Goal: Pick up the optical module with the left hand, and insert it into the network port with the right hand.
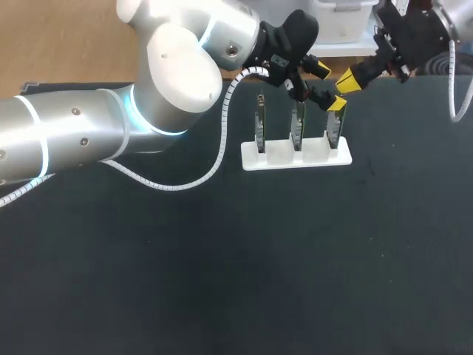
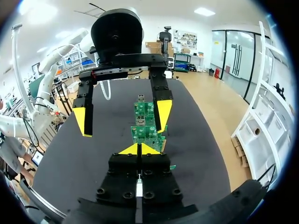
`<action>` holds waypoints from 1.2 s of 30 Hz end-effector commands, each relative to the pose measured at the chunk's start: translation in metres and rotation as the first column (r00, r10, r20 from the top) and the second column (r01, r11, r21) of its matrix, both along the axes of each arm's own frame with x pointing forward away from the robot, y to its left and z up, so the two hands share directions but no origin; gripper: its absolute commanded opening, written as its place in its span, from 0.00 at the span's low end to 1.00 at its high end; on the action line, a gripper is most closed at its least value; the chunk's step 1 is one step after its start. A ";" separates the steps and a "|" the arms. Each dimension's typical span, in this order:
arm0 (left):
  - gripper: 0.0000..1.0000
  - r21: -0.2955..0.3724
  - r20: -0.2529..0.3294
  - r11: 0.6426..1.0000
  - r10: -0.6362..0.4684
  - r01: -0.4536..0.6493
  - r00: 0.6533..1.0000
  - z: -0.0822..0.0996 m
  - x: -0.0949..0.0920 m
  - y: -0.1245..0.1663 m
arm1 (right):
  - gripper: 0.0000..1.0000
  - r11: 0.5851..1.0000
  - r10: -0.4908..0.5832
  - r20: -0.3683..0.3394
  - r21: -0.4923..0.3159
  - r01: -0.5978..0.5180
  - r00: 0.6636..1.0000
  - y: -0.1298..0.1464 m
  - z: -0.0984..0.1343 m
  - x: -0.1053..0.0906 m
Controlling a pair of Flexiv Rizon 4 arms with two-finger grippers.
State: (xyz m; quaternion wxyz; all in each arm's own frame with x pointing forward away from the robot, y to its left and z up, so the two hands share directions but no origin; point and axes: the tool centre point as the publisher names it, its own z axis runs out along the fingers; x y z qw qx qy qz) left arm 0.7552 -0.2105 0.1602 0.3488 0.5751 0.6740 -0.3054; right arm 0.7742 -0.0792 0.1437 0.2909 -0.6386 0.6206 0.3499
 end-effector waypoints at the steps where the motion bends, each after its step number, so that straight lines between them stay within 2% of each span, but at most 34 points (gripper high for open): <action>1: 1.00 0.001 0.000 1.000 -0.002 0.002 1.000 0.000 0.001 0.000 | 0.00 1.000 -0.002 0.000 0.003 0.002 1.000 0.000 -0.006 -0.001; 21: 1.00 0.001 0.000 1.000 -0.002 0.002 1.000 0.000 0.001 0.000 | 0.00 1.000 -0.009 -0.003 0.022 0.009 1.000 0.001 -0.010 -0.003; 26: 1.00 0.001 0.000 1.000 -0.002 0.002 1.000 0.000 0.001 0.000 | 0.00 1.000 -0.011 0.027 0.026 0.011 1.000 0.000 0.000 -0.002; 31: 1.00 0.001 0.000 1.000 -0.002 0.002 1.000 0.000 0.001 0.000 | 0.00 0.998 -0.022 0.057 0.067 0.018 0.998 -0.004 0.014 -0.001; 36: 1.00 0.001 0.000 1.000 -0.002 0.002 1.000 0.000 0.001 0.000 | 0.00 0.998 -0.031 0.074 0.052 0.027 0.997 -0.011 0.020 -0.003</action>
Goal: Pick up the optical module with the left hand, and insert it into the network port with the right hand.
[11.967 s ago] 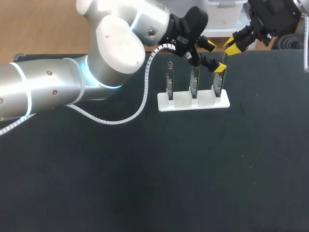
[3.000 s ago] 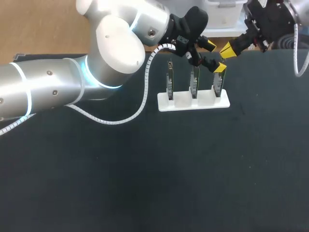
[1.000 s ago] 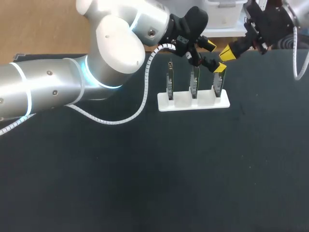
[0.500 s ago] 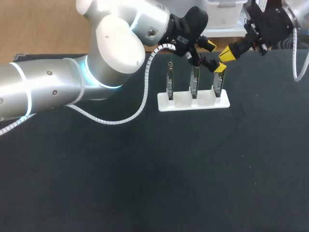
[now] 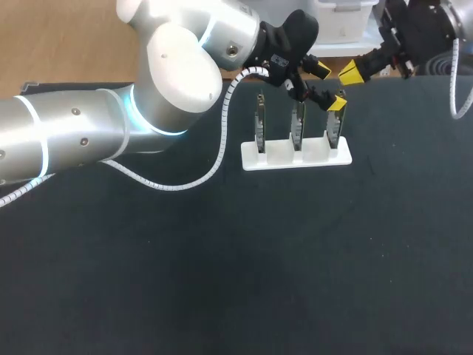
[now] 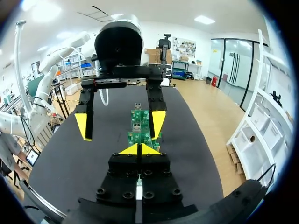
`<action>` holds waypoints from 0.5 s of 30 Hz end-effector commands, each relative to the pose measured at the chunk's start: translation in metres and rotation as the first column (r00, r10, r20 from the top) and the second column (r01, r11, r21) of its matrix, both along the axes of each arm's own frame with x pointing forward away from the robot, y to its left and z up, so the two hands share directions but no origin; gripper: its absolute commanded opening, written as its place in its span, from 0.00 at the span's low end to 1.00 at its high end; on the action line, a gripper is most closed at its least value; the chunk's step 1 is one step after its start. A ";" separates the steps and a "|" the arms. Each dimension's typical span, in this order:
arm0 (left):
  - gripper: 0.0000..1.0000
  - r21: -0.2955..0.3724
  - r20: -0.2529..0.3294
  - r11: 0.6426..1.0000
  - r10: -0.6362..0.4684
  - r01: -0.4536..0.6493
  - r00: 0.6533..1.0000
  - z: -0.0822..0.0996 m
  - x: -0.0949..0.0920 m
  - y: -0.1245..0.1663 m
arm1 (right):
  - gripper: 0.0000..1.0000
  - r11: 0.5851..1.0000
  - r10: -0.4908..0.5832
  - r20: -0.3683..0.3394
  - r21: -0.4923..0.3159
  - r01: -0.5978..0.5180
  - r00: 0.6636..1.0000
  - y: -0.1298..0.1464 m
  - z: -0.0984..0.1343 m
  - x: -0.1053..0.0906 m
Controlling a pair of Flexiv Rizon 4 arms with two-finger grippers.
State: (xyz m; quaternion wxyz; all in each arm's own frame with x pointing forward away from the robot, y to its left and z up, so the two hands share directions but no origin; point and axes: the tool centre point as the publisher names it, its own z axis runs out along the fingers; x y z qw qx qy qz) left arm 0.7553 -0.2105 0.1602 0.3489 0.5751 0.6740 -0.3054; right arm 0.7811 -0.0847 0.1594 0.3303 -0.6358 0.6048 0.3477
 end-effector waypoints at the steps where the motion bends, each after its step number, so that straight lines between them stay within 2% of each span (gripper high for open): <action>1: 1.00 0.001 0.000 1.000 -0.002 0.002 1.000 0.000 0.001 0.000 | 0.00 1.000 -0.022 0.017 -0.011 0.022 1.000 -0.008 0.006 -0.011; 15: 1.00 0.001 0.000 1.000 -0.002 0.002 1.000 0.000 0.001 0.000 | 0.00 0.997 -0.065 0.010 -0.033 0.066 0.998 -0.028 0.005 -0.028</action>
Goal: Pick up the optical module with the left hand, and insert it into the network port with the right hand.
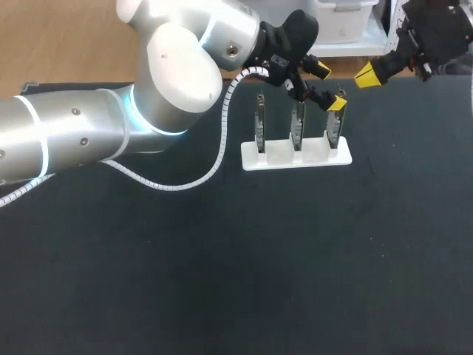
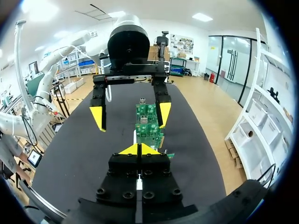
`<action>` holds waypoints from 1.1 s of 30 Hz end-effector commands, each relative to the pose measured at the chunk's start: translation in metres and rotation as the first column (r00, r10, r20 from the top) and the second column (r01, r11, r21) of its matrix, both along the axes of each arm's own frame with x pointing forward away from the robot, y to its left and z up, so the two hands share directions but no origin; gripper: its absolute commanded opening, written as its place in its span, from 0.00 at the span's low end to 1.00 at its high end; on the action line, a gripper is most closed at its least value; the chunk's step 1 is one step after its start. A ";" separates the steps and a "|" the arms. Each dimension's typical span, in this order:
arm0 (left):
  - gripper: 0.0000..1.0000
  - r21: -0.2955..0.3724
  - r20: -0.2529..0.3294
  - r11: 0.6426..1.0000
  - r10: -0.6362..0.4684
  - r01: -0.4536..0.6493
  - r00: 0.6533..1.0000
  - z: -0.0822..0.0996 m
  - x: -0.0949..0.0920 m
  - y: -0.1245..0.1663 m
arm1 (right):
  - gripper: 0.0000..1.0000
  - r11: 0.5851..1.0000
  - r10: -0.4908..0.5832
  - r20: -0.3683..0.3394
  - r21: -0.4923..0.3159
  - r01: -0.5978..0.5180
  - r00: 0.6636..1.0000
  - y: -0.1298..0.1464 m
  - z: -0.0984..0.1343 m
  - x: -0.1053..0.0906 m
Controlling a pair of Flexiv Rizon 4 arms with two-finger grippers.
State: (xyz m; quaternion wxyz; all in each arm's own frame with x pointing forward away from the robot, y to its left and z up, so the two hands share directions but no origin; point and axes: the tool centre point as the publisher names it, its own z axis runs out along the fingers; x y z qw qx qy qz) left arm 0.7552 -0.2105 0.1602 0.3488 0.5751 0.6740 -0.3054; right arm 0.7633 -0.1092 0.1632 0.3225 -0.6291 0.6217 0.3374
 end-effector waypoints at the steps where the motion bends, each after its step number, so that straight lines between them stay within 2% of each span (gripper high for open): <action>1: 1.00 0.001 0.000 1.000 -0.002 0.002 1.000 0.000 0.001 0.000 | 0.00 0.999 -0.036 0.021 -0.004 0.036 0.999 -0.005 0.001 -0.010; 21: 1.00 -0.004 0.006 1.000 -0.003 0.003 1.000 0.003 0.003 0.001 | 0.00 0.999 -0.036 0.024 -0.018 0.036 0.999 -0.008 0.000 -0.006; 28: 1.00 -0.009 0.024 1.000 0.018 -0.018 1.000 0.009 0.006 0.008 | 0.00 0.999 -0.034 0.029 -0.018 0.034 0.999 -0.008 0.003 -0.007; 33: 1.00 -0.006 0.058 0.998 0.068 -0.068 0.996 0.016 0.012 0.020 | 0.00 0.999 -0.036 0.034 -0.022 0.037 0.999 -0.012 0.005 -0.009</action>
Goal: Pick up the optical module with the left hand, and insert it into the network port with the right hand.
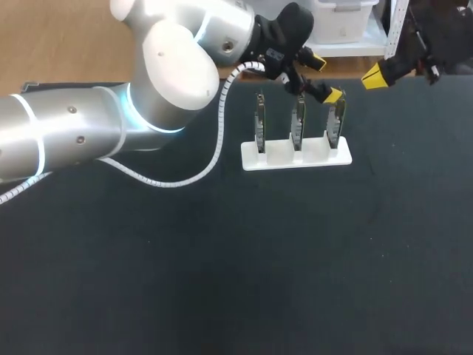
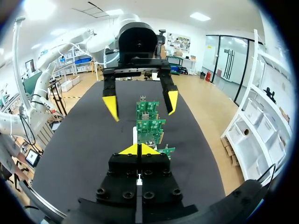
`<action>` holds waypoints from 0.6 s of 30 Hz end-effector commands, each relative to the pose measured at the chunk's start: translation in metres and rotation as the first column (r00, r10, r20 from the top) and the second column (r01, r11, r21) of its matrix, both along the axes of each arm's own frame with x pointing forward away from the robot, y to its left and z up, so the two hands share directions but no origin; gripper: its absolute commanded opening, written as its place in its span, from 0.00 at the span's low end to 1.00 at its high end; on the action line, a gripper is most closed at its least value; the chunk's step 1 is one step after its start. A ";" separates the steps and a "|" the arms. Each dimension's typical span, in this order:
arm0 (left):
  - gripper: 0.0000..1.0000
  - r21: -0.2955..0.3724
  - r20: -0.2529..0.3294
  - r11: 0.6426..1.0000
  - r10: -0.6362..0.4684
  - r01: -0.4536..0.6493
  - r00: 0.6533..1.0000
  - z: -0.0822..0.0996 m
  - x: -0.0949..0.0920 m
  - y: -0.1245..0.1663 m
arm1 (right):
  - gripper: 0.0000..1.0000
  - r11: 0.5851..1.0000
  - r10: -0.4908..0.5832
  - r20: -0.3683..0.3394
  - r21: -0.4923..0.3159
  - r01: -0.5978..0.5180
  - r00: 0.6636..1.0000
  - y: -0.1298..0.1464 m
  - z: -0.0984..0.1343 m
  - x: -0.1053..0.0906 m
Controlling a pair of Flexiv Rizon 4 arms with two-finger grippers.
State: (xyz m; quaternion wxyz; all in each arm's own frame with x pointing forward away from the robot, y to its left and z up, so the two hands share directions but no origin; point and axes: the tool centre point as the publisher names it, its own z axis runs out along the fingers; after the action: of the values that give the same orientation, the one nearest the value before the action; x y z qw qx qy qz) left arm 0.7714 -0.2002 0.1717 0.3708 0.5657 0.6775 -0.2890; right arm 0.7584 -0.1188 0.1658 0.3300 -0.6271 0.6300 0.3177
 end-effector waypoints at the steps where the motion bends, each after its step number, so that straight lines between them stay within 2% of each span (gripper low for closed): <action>1: 1.00 0.006 0.027 0.999 0.039 -0.039 0.999 0.007 -0.003 0.013 | 0.00 1.000 -0.006 0.008 -0.005 0.007 1.000 -0.003 0.004 -0.004; 8: 1.00 0.011 0.083 0.994 0.109 -0.110 0.991 0.020 0.006 0.031 | 0.00 1.000 -0.022 0.020 -0.020 0.022 1.000 -0.011 0.009 -0.006; 18: 1.00 0.017 0.081 0.994 0.108 -0.110 0.991 0.024 0.003 0.033 | 0.00 1.000 -0.023 0.024 -0.018 0.024 0.999 -0.008 0.011 -0.007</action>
State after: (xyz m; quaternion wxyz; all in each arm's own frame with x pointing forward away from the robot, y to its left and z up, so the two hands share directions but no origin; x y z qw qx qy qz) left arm 0.7767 -0.1688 0.1939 0.4090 0.5431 0.6925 -0.2413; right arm 0.7550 -0.1280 0.1755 0.3331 -0.6271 0.6352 0.3038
